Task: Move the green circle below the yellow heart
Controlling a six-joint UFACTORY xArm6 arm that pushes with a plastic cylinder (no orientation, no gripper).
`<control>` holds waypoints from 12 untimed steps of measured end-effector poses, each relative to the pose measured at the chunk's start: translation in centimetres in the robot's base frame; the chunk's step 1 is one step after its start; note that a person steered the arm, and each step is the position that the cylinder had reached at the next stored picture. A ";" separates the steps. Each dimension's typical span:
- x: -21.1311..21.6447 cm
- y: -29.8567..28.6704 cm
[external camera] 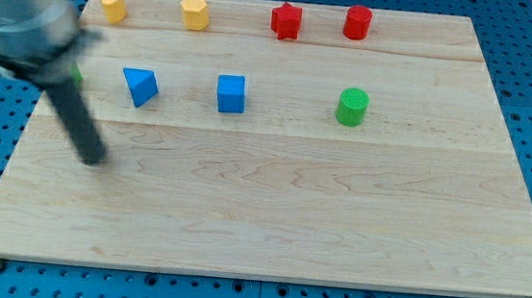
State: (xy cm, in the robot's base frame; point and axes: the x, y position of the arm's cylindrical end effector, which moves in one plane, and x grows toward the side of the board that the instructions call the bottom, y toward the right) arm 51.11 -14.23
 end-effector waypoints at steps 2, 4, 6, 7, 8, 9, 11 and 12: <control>-3.9 27.6; -15.7 21.2; -21.0 15.0; -20.1 24.3; -18.8 19.6; -22.9 8.2; -20.3 22.6; -16.6 19.4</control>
State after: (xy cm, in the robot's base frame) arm 34.56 5.19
